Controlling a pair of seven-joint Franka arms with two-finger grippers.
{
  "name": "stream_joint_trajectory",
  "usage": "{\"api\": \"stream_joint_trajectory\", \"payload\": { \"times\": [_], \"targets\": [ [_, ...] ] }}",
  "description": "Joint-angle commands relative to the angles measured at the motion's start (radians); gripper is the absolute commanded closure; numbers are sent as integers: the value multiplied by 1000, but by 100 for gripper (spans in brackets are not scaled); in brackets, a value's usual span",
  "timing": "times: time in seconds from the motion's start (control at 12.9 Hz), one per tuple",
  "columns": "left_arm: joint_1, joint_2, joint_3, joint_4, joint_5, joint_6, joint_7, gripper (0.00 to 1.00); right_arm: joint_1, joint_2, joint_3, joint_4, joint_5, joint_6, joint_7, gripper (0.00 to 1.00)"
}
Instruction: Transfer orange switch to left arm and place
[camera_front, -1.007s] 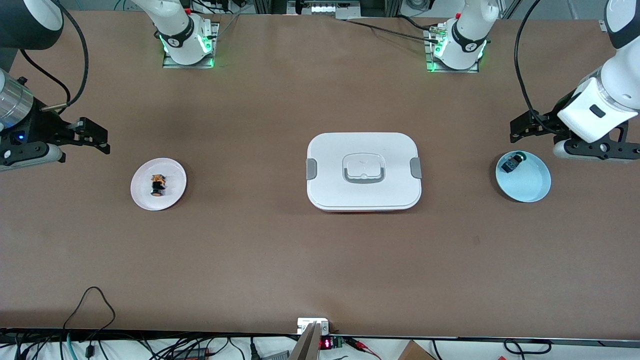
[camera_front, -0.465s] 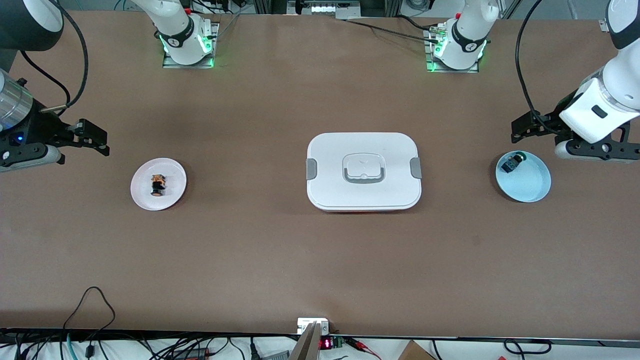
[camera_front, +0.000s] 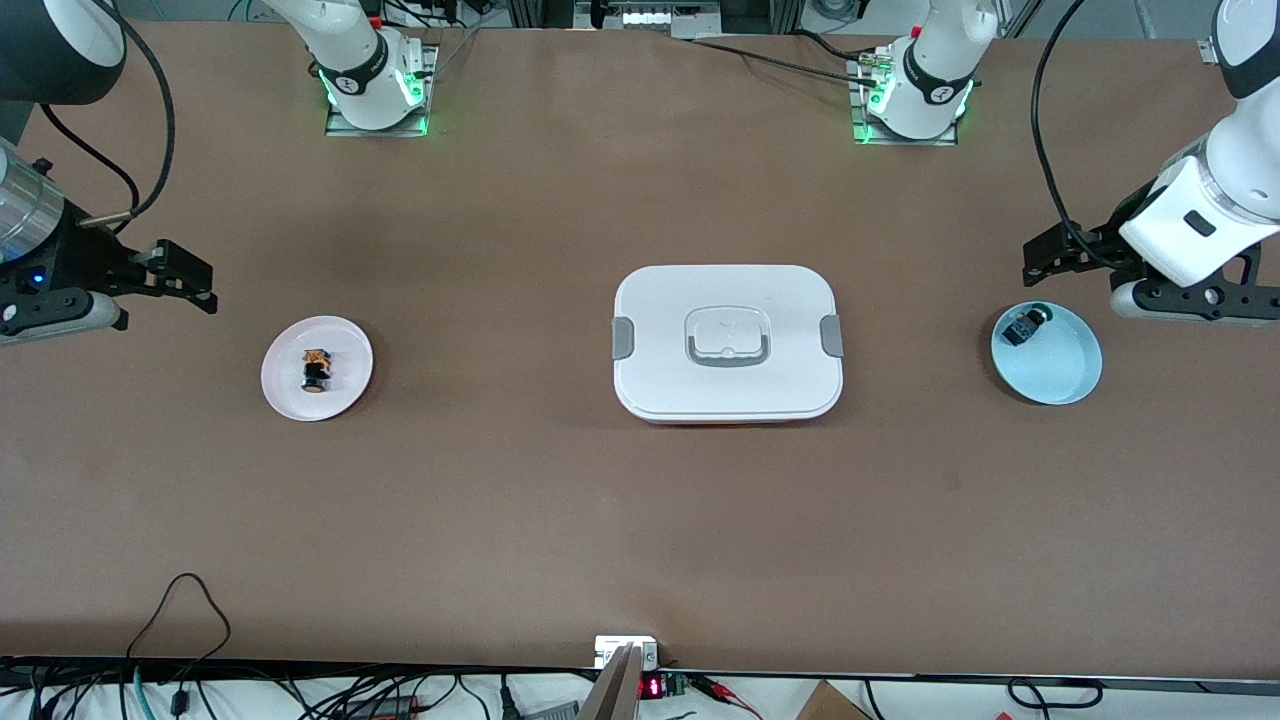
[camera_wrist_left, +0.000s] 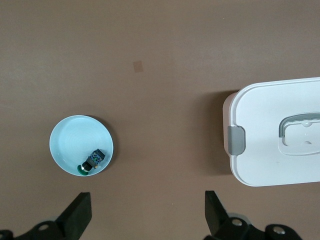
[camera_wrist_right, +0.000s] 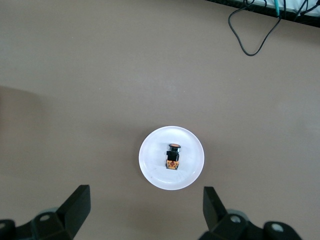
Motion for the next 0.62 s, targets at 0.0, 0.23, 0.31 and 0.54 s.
{"api": "stream_joint_trajectory", "payload": {
  "times": [0.0, 0.23, 0.31, 0.54],
  "targets": [
    [7, 5, -2, 12, 1, -13, 15, 0, -3, 2, 1, 4, 16, -15, -11, 0],
    [7, 5, -2, 14, 1, -12, 15, 0, 5, 3, 4, -4, 12, -78, -248, 0],
    [7, 5, -2, 14, 1, -12, 14, 0, 0, 3, 4, -4, 13, -90, -316, 0],
    [7, 5, -4, 12, 1, -12, 14, 0, 0, 22, 3, -7, 4, -96, -416, 0]
  ]
}}
